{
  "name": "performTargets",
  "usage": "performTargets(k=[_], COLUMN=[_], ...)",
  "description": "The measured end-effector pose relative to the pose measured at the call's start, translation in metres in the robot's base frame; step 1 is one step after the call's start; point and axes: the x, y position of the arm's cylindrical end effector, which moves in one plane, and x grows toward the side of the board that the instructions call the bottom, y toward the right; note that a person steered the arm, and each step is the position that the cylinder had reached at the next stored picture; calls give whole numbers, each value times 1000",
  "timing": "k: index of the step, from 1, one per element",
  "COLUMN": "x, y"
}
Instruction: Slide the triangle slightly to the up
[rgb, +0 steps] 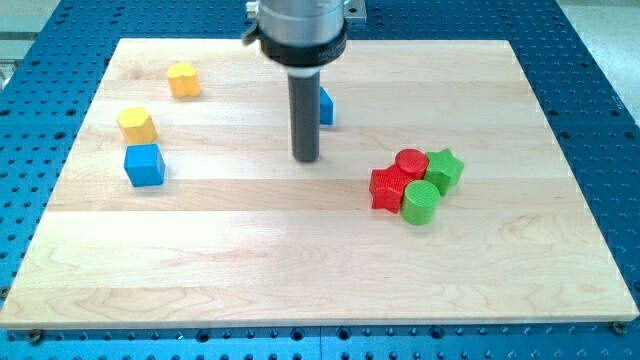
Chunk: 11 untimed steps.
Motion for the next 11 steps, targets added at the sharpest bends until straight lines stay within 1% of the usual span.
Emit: performTargets(k=[1, 3, 4, 5, 6, 7, 8, 9, 10, 11], x=[-36, -98, -96, -112, -131, -76, -75, -97, -101, -54], y=[16, 16, 70, 13, -20, 1, -34, -34, -33, 53])
